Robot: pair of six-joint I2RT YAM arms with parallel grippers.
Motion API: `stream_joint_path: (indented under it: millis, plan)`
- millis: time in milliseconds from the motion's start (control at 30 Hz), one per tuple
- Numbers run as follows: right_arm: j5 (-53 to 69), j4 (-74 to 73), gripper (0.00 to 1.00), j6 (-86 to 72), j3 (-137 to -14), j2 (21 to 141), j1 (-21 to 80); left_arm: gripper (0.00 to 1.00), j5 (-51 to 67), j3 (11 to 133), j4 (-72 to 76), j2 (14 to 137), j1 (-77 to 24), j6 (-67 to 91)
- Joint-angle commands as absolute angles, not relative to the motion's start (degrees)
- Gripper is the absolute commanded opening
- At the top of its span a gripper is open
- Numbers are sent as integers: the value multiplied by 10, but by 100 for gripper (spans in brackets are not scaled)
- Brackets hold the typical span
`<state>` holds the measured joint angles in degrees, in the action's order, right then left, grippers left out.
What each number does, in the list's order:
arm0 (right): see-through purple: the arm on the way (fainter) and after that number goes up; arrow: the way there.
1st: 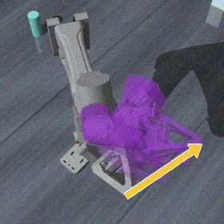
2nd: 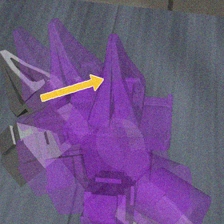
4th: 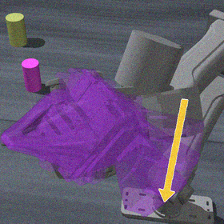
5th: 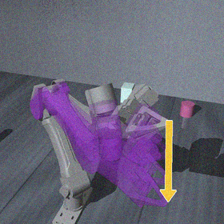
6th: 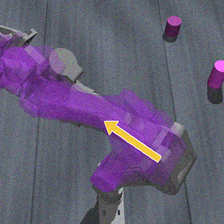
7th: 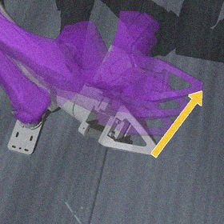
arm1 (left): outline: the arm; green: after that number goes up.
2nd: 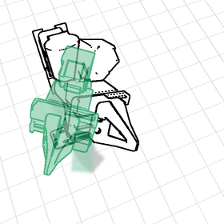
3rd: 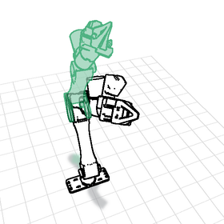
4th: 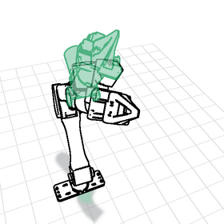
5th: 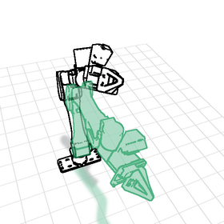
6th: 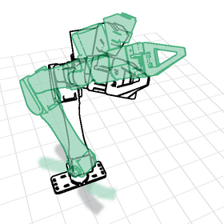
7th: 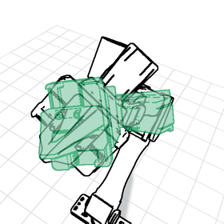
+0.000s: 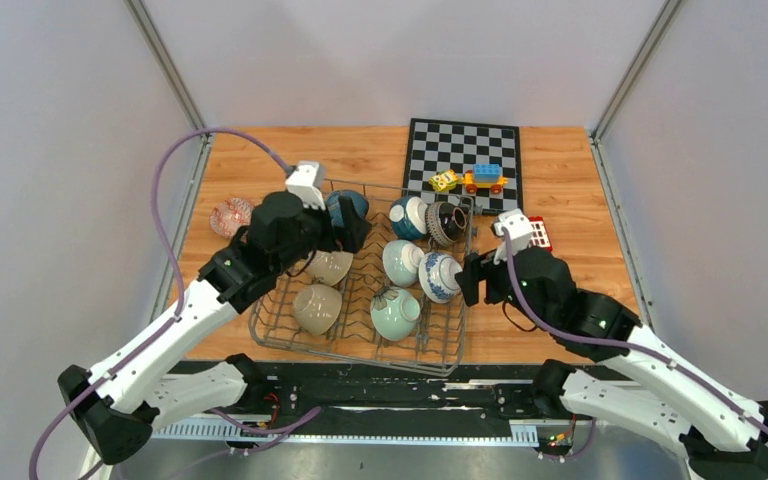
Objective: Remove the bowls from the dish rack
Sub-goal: Pick up the bowl from the dish rack.
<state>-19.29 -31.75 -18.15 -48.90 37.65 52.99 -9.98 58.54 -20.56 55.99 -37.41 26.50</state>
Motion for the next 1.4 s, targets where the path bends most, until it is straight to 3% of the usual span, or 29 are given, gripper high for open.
stream_joint_path:
  millis: [0, 233, 333, 467, 600, 800, 1133, 1367]
  plan:
    - [-206, -310, 77, -201, -506, 434, 523, 100, -43, 539, -180, 564, -418, 266]
    - [-62, -219, 74, -269, -478, 494, 467, 100, 86, 456, -47, 560, -419, 348]
    - [-58, -166, 75, -291, -451, 482, 458, 99, 111, 456, -31, 582, -419, 364]
    - [-63, -133, 80, -314, -423, 459, 442, 99, 93, 453, -30, 596, -419, 362]
    - [21, -156, 80, -314, -434, 476, 410, 99, 55, 442, -13, 592, -419, 364]
    - [19, -169, 78, -312, -421, 481, 383, 100, 10, 351, 134, 565, -418, 405]
    - [8, -168, 71, -312, -408, 492, 365, 99, 212, 457, 123, 708, -419, 438]
    - [2, -167, 66, -312, -399, 489, 359, 98, 192, 411, 212, 712, -425, 473]
